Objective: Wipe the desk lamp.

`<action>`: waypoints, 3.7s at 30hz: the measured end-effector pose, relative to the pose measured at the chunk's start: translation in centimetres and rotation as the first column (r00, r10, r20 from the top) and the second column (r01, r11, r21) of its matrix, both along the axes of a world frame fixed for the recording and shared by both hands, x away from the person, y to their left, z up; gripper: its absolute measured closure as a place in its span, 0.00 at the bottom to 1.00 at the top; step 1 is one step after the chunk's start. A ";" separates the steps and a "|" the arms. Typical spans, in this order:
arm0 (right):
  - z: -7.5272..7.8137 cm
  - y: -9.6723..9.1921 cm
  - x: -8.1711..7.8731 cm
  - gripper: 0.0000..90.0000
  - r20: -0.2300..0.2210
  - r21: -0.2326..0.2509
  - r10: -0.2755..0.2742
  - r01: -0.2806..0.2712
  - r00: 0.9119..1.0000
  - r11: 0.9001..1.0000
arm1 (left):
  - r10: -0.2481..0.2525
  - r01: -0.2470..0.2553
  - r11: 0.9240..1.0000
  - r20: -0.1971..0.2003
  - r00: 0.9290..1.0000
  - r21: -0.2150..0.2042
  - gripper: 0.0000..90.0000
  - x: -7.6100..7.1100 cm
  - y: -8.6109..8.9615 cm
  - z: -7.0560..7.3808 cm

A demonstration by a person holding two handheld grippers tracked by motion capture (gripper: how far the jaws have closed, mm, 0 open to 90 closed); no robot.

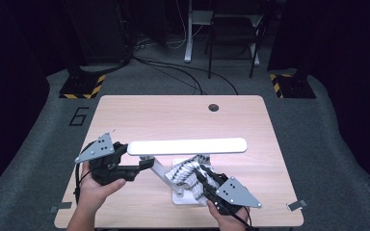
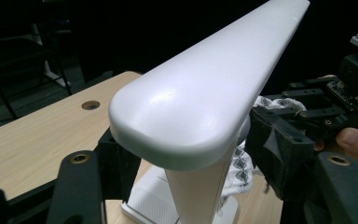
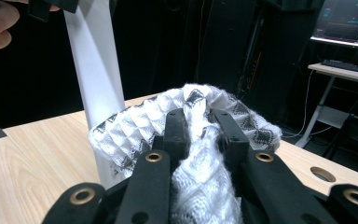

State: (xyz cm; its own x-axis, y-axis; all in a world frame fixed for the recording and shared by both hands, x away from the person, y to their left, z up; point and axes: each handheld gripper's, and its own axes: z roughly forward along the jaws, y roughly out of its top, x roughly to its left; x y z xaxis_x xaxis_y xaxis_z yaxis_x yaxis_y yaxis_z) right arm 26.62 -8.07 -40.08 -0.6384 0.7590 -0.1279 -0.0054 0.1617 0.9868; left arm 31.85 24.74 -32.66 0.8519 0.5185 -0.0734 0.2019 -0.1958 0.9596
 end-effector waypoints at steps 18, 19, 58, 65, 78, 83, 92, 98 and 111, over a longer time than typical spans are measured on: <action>-1.4 -0.6 1.0 0.85 -0.029 0.005 -0.032 0.032 0.999 0.999 | -0.019 0.019 1.000 -0.022 1.000 0.008 0.40 -0.8 2.5 -3.1; -1.6 -0.7 1.1 0.85 -0.030 0.003 -0.034 0.034 0.999 0.999 | -0.016 0.016 1.000 -0.020 1.000 0.012 0.40 -0.8 2.6 -3.3; -8.8 0.1 6.9 0.81 -0.259 -0.130 -0.062 0.029 0.964 0.991 | 0.048 -0.042 0.998 -0.146 0.988 0.045 0.50 2.6 2.9 -11.4; -9.9 1.3 7.5 0.72 -0.300 -0.188 -0.083 0.026 0.950 0.982 | 0.059 -0.053 0.998 -0.147 0.987 0.045 0.50 2.9 2.9 -11.9; -8.6 -0.2 6.7 0.50 -0.252 -0.130 -0.075 0.044 0.965 0.991 | 0.073 -0.061 0.996 -0.167 0.983 0.072 0.50 3.7 2.2 -13.0; -8.1 -1.3 5.9 0.50 -0.267 -0.155 -0.080 0.039 0.960 0.987 | 0.077 -0.064 0.995 -0.166 0.983 0.079 0.49 3.7 2.0 -13.1; -10.1 -1.4 5.7 0.47 -0.355 -0.190 -0.082 0.015 0.931 0.982 | 0.078 -0.065 0.995 -0.166 0.983 0.080 0.48 3.8 2.0 -13.2; -11.3 -1.1 6.1 0.50 -0.394 -0.220 -0.083 -0.006 0.915 0.976 | 0.074 -0.061 0.995 -0.167 0.983 0.079 0.48 3.8 2.0 -13.3; -11.9 -0.9 5.7 0.78 -0.382 -0.233 -0.049 -0.045 0.923 0.971 | 0.085 -0.071 0.994 -0.160 0.984 0.088 0.46 3.9 2.1 -13.4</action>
